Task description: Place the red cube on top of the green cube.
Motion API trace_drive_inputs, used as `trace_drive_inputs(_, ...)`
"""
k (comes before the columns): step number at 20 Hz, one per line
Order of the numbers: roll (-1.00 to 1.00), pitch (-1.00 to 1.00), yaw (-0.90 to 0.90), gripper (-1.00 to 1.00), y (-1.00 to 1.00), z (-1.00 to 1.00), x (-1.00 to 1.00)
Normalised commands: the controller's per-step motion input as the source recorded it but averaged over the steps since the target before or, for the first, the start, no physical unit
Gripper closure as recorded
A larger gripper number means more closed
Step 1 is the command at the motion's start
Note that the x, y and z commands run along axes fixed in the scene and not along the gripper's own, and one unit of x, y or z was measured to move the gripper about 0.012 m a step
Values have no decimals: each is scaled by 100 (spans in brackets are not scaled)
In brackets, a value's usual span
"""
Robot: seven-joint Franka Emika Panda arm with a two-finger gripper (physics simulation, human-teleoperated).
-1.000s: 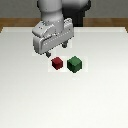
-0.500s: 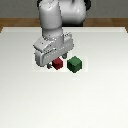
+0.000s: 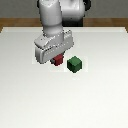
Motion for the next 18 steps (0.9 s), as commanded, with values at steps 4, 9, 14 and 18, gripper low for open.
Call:
trace_drive_inputs(4,0,0,0,100,0,100,0)
trace_drive_inputs(9,0,0,0,100,0,100,0)
trace_drive_inputs(14,0,0,0,100,60,0,0)
trace_drive_inputs(18,0,0,0,100,75,0,0)
